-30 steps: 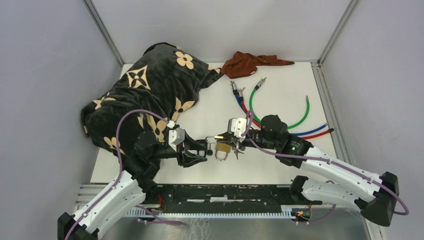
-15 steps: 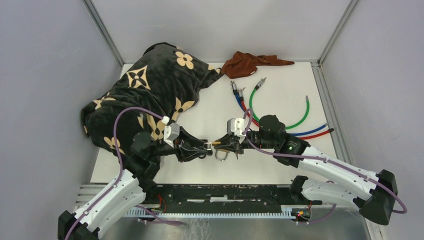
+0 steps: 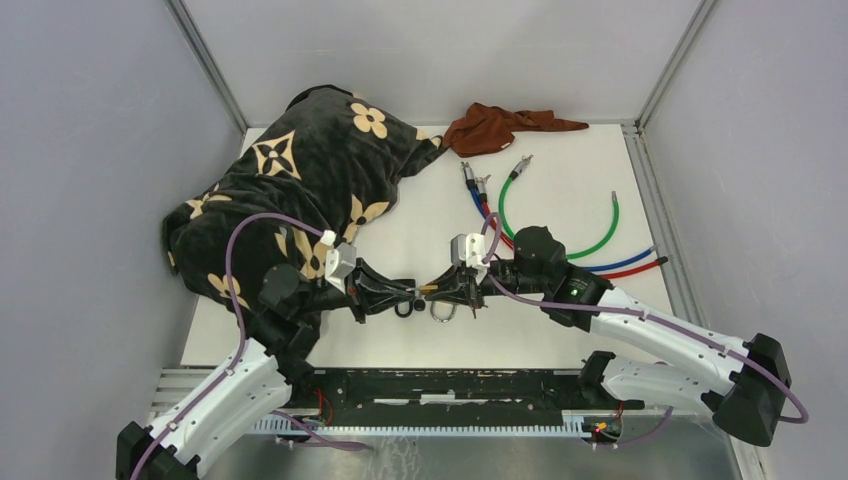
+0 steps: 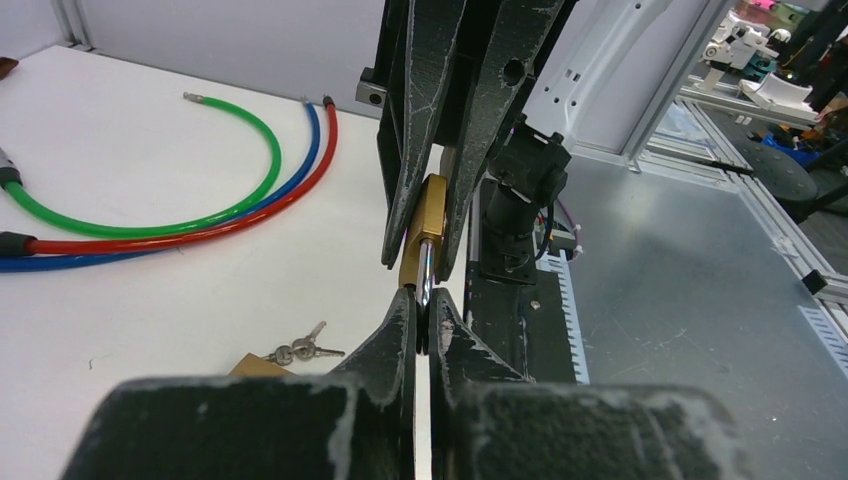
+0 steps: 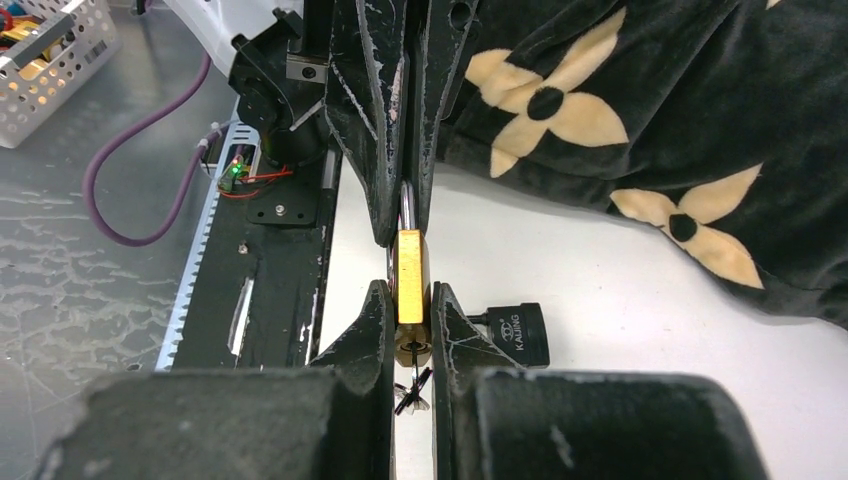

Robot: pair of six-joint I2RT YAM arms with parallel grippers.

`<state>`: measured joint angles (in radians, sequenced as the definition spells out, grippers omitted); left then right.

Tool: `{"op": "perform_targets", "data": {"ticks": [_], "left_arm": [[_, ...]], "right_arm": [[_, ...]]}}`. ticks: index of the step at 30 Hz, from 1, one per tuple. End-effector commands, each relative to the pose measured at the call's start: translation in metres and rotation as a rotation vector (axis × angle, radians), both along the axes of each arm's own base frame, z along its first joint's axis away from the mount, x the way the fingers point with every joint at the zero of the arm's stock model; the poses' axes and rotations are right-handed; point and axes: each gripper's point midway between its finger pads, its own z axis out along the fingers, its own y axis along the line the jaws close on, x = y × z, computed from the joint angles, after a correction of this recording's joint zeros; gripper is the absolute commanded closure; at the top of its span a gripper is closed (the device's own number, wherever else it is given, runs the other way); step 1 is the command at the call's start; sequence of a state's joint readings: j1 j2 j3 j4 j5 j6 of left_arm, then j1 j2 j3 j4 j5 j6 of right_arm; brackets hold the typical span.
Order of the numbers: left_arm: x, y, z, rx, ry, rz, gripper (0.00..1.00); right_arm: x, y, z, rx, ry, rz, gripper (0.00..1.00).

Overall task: Lock with the key
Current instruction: Lock the lock.

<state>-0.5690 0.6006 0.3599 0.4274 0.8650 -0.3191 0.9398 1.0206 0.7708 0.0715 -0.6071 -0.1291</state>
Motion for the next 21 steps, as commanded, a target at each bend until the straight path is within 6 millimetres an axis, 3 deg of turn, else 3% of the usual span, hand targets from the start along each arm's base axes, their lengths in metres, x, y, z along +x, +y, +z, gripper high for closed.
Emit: {"op": "perform_targets", "data": {"ticks": [1, 14, 21], "left_arm": [[0.008, 0.001, 0.016, -0.044, -0.088, 0.049, 0.98], [-0.004, -0.005, 0.011, -0.057, -0.04, 0.006, 0.98], [0.0, -0.003, 0.022, -0.076, -0.122, 0.033, 0.98]], "right_arm": [[-0.015, 0.01, 0.033, 0.104, -0.002, 0.097, 1.0], [-0.004, 0.025, 0.037, 0.187, 0.049, 0.069, 1.0], [-0.022, 0.028, 0.03, 0.158, 0.061, 0.191, 1.0]]}}
